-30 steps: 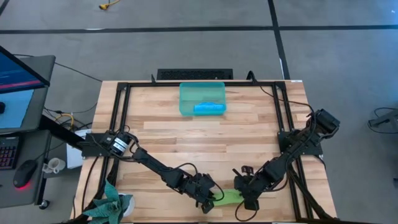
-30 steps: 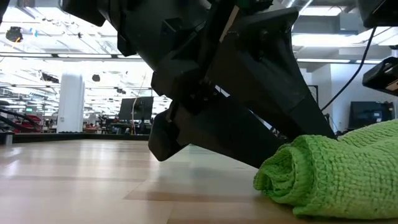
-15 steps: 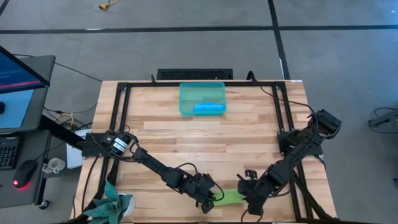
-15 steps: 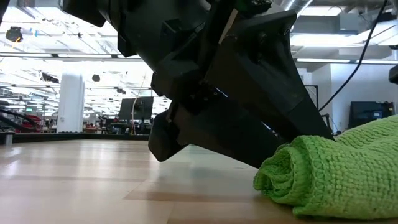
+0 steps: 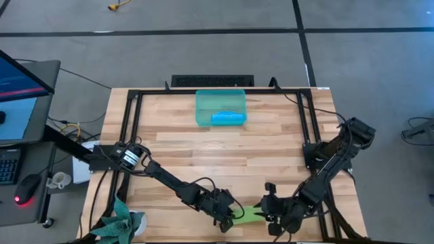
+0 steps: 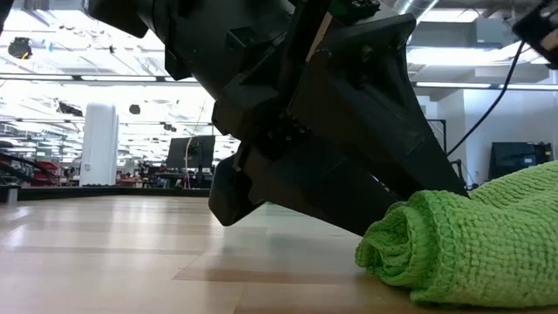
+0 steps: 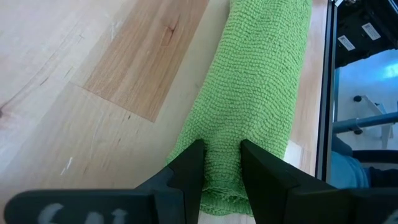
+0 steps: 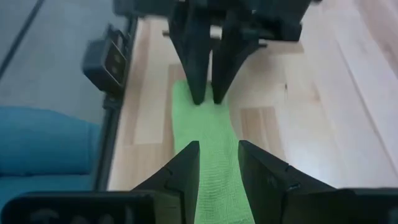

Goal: Roll microfiber towels into tight, uniform cylinder then place into a basket
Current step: Put the green microfiber cloth into the blue bin

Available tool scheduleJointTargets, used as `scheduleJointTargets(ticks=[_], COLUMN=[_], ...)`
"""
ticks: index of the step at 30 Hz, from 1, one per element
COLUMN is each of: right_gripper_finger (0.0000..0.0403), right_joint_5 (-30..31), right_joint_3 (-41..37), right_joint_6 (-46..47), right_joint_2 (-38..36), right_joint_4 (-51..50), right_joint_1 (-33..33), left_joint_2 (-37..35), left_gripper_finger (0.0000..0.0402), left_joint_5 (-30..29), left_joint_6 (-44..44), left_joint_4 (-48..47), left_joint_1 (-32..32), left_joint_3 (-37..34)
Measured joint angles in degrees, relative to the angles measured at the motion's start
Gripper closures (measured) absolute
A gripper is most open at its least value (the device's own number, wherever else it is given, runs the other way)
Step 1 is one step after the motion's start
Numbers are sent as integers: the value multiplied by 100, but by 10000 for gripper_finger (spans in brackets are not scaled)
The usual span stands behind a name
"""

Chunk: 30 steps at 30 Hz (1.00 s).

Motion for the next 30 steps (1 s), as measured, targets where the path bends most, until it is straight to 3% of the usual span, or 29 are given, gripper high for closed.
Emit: scheduleJointTargets(ticks=[7, 19, 30], right_gripper_finger=[269, 295, 296], right_joint_5=[-33, -341, -633], right_joint_3=[-4, -7, 20], right_joint_6=[-221, 110, 209], right_joint_2=[671, 797, 1502], right_joint_4=[503, 570, 707], right_joint_1=[-178, -131, -68], left_joint_2=[0, 0, 0], left_gripper_finger=[303, 303, 303], left_joint_5=[0, 3, 207], left_joint_6=[10, 6, 1], left_joint_4=[0, 0, -4], left_joint_1=[0, -2, 4], left_joint_3=[0, 0, 0])
